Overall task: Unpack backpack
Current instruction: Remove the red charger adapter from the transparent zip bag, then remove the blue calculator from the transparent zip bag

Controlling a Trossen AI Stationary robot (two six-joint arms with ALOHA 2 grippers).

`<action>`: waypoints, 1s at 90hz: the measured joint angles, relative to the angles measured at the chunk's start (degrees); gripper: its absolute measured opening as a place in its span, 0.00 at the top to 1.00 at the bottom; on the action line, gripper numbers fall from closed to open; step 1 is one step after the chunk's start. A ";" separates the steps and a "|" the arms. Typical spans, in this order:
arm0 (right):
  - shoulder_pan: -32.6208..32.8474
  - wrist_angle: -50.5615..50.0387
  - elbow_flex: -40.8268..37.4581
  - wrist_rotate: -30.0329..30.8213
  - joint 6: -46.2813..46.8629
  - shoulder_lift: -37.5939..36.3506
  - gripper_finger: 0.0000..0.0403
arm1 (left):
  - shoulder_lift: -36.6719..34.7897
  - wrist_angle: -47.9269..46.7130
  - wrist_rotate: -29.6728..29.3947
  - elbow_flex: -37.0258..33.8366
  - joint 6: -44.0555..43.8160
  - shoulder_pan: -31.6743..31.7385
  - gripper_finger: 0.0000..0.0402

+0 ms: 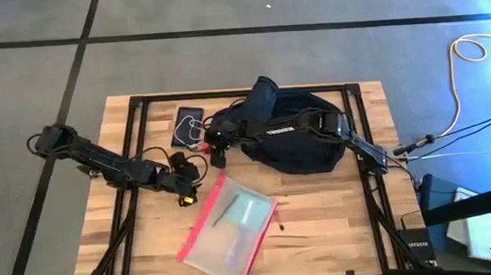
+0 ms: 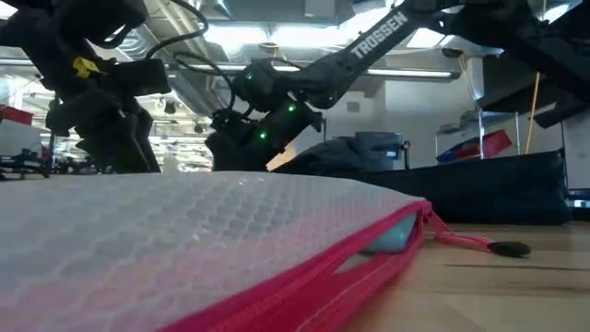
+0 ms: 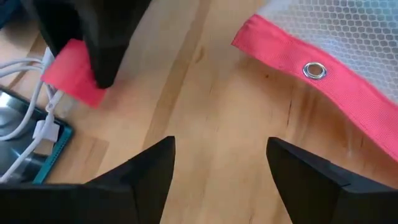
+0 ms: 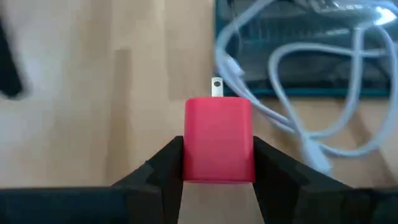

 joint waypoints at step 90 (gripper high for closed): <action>6.33 -15.99 0.89 0.85 -10.98 -9.10 0.17 | 0.04 3.54 -1.41 -0.04 -6.21 -0.49 0.41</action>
